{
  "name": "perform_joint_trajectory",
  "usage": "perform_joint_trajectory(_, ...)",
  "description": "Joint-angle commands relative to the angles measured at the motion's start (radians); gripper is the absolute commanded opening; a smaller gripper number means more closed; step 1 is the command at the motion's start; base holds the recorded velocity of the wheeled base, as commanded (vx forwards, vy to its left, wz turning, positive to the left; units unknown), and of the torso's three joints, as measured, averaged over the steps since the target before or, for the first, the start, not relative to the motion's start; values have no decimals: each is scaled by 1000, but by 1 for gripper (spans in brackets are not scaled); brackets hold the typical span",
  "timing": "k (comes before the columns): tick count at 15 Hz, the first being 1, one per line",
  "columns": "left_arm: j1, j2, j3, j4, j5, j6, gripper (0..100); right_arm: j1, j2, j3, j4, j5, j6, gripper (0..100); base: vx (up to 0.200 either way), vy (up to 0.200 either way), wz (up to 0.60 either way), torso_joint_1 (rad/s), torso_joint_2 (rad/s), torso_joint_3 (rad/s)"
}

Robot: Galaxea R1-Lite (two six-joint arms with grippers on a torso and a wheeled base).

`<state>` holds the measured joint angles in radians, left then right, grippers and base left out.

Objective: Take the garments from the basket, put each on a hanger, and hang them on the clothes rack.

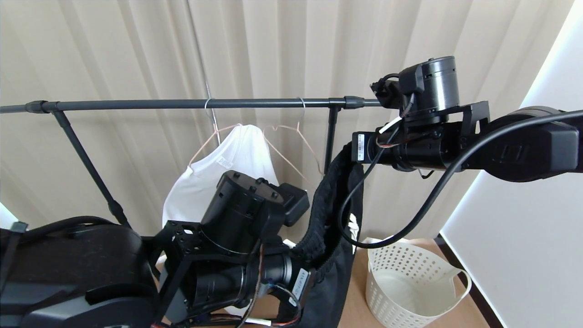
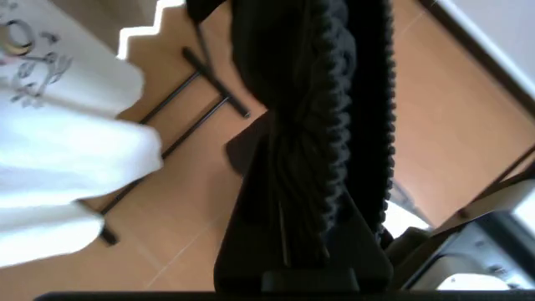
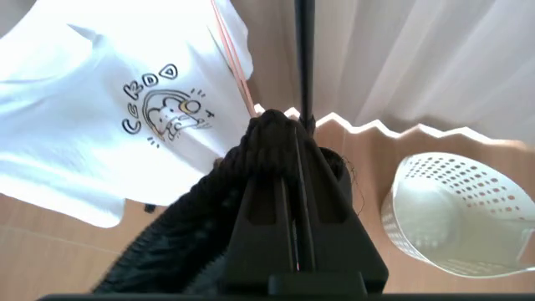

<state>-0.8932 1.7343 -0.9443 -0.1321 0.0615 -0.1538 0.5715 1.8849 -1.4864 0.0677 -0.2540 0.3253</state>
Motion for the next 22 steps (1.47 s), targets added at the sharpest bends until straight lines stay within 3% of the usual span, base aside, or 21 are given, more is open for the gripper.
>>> perform_joint_trajectory(1,-26,39,-21,-7,0,-13,0,7,14,0,0,1,4,0,0,0,0,0,0,0)
perform_joint_trajectory(4,-9,30,-10,-6,11,-35,0,-5,-4,15,6,-4,3,0,0,0,0,0,0,0)
perform_joint_trajectory(8,135,2,9,-3,127,-36,0,-76,-159,166,12,-10,-32,0,0,0,0,0,0,0)
perform_joint_trajectory(10,209,5,-25,-7,150,-36,0,-78,-245,261,12,-8,-89,0,0,0,0,0,0,0)
perform_joint_trajectory(13,280,68,-169,-7,156,-39,0,21,-342,391,55,-24,-180,0,0,0,0,0,0,0)
perform_joint_trajectory(14,283,103,-238,-3,156,-43,0,54,-349,402,144,-59,-232,0,0,0,0,0,0,0)
perform_joint_trajectory(15,281,123,-275,-3,156,-43,0,70,-337,406,166,-76,-230,0,0,0,0,0,0,0)
perform_joint_trajectory(22,261,159,-396,2,161,-39,0,67,-221,434,164,-77,-229,0,0,0,0,0,0,0)
